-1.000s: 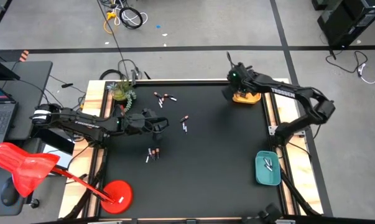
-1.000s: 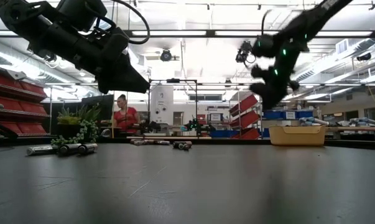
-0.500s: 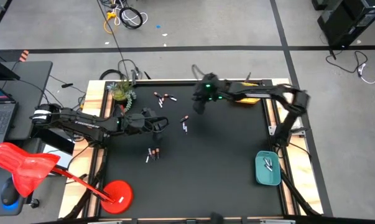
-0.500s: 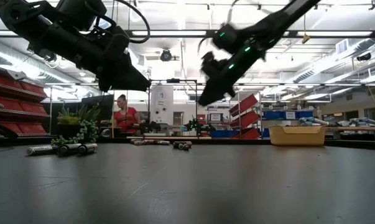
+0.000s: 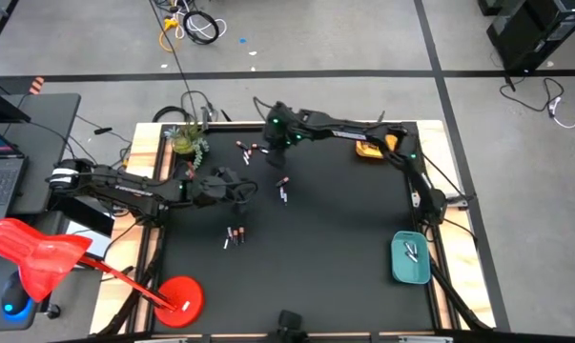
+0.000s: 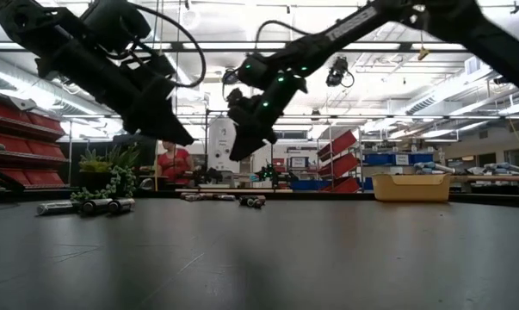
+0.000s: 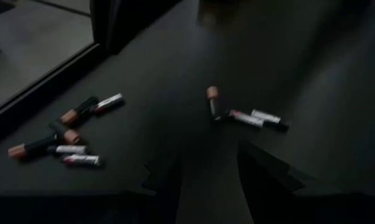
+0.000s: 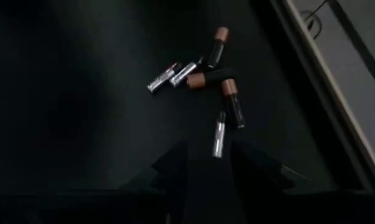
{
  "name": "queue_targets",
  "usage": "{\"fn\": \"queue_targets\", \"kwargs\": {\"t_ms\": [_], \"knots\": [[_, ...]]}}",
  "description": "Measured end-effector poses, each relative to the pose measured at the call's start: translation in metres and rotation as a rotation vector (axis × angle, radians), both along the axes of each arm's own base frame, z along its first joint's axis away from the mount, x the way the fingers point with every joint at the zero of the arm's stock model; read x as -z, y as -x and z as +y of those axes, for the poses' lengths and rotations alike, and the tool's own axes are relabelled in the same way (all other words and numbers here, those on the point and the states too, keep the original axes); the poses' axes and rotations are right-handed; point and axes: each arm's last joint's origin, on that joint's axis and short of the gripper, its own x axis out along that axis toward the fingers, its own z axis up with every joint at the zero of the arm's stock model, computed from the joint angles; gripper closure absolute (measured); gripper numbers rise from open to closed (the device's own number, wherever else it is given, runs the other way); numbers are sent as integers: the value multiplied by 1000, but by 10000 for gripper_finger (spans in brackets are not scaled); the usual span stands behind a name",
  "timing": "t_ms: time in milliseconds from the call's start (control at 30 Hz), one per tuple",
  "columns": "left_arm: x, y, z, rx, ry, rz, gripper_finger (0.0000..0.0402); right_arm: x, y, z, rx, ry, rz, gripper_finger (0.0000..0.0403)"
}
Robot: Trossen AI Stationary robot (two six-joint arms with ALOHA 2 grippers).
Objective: Sort batteries
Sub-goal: Put the silver battery into the green bin
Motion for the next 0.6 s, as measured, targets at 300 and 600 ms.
{"fn": "queue_targets", "kwargs": {"t_ms": [300,600], "knots": [[8,6,1,-41,-18,104,245,14,-24,-12,-25,-57,106,272],[9,10,16,-128,-90,161,245,-20,-13,10,-81,-47,160,279]]}}
